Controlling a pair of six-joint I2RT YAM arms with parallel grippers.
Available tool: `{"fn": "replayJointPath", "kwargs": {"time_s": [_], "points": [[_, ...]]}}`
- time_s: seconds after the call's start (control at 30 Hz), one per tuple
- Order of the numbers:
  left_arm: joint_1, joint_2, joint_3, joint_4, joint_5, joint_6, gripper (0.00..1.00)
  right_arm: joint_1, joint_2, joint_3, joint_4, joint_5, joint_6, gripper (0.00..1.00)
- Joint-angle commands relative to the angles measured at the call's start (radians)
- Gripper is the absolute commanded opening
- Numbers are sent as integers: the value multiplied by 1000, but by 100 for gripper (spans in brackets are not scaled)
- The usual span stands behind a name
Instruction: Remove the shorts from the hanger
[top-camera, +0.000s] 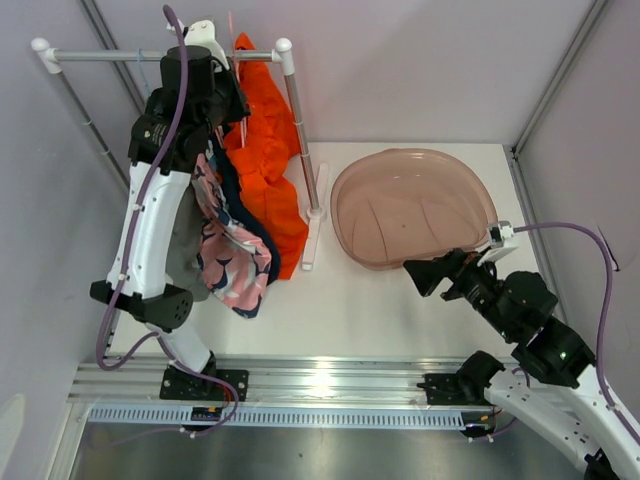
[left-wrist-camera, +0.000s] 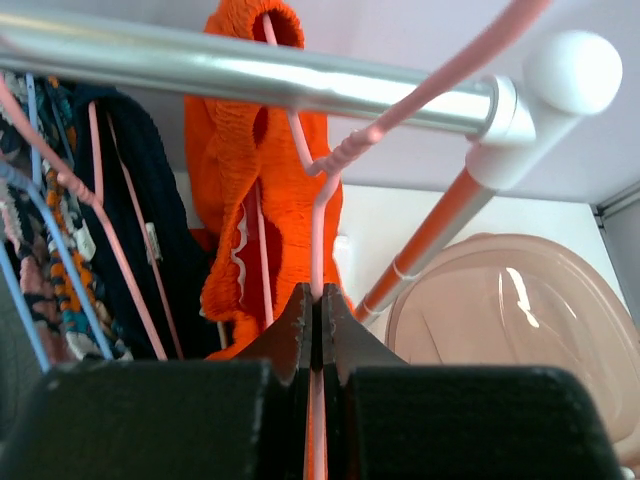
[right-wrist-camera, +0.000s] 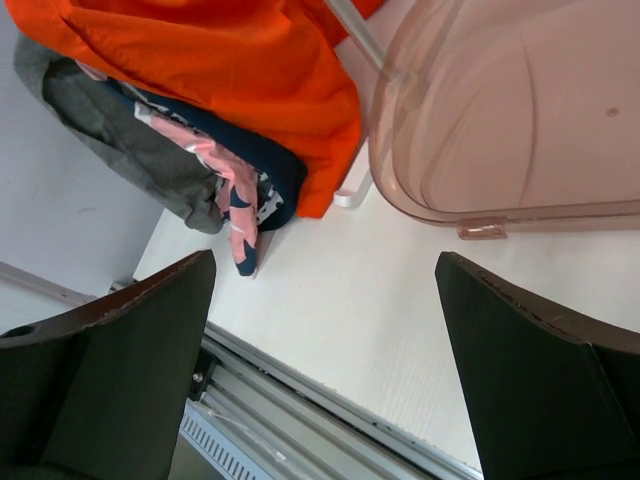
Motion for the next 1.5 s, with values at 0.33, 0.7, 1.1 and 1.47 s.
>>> {"fn": "replayJointPath", "kwargs": {"time_s": [0.33,0.7,1.1,1.47], "points": [[-24,-271,-320,116,25,-85,0,402,622,365,277,42,-189,99],[-35,-330,-361,107,38,-182,0,472,985,550,500,182,-198,99],[-38,-387,-395,119,99,-253,0,478,1144,554,675,279,-197,99],[-38,-455,-475,142,62,-211,0,595,1128,483,751,414,-321,0]]}}
